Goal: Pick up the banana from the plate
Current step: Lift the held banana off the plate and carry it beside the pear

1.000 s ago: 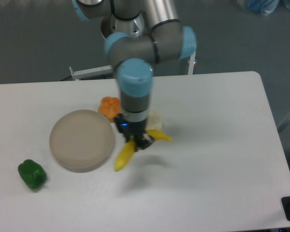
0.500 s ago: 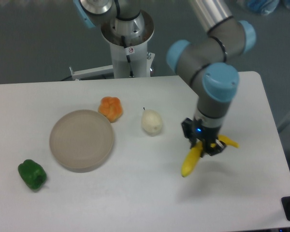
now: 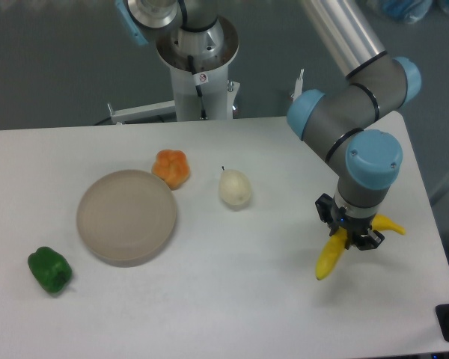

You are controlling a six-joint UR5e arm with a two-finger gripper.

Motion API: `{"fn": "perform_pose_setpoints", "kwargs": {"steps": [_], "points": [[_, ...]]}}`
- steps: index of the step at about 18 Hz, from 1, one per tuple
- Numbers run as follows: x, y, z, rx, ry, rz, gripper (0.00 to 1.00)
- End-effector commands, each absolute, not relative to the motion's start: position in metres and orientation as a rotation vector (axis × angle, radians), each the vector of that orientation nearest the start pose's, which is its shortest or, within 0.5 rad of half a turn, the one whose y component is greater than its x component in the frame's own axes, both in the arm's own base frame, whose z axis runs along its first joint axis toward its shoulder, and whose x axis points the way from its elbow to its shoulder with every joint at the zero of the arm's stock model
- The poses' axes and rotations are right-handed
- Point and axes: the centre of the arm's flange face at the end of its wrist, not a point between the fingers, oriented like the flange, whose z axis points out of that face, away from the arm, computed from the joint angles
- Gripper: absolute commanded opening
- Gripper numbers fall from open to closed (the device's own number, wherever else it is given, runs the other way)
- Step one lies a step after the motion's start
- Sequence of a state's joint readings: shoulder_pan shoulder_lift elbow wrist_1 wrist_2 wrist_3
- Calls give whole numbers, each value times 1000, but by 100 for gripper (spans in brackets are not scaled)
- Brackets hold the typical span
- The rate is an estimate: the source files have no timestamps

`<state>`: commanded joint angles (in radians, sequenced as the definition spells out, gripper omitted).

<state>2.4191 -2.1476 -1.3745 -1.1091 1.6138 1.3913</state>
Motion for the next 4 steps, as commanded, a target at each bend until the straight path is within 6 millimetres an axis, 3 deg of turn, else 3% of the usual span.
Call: {"fn": "perform_pose_setpoints", "kwargs": {"steps": [4], "points": [[-441,564,283,-3022,844,144,11]]}}
